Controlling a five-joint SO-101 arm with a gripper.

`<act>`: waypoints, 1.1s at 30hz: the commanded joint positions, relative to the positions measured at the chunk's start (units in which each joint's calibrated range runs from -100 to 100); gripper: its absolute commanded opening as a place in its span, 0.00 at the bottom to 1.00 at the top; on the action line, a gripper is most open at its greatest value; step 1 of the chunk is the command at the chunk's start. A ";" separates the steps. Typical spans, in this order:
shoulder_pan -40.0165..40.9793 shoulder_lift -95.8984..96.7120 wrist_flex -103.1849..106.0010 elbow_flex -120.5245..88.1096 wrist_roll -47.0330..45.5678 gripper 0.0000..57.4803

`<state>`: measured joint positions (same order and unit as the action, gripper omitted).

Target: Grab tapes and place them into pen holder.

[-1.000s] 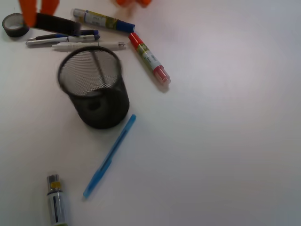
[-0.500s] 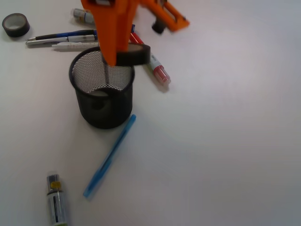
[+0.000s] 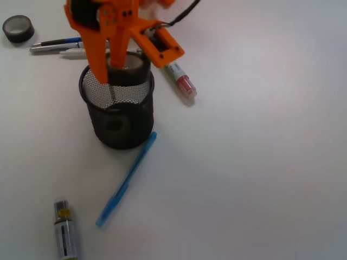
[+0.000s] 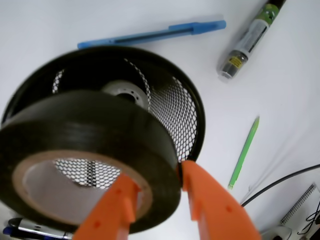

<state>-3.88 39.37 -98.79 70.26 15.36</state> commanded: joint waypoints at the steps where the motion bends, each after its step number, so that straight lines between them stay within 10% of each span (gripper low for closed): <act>1: -0.94 -2.10 -0.42 -0.06 -0.05 0.00; 4: -1.09 -2.10 -0.51 -0.15 -0.05 0.07; 8: -0.94 -2.10 -0.60 -0.15 0.00 0.52; 11: -0.94 -2.10 -0.60 -0.15 0.15 0.68; 22: -8.12 -4.23 -0.77 -0.24 1.27 0.67; 33: -44.45 -4.23 3.16 -19.54 3.66 0.67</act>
<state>-37.11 38.50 -98.70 58.04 19.02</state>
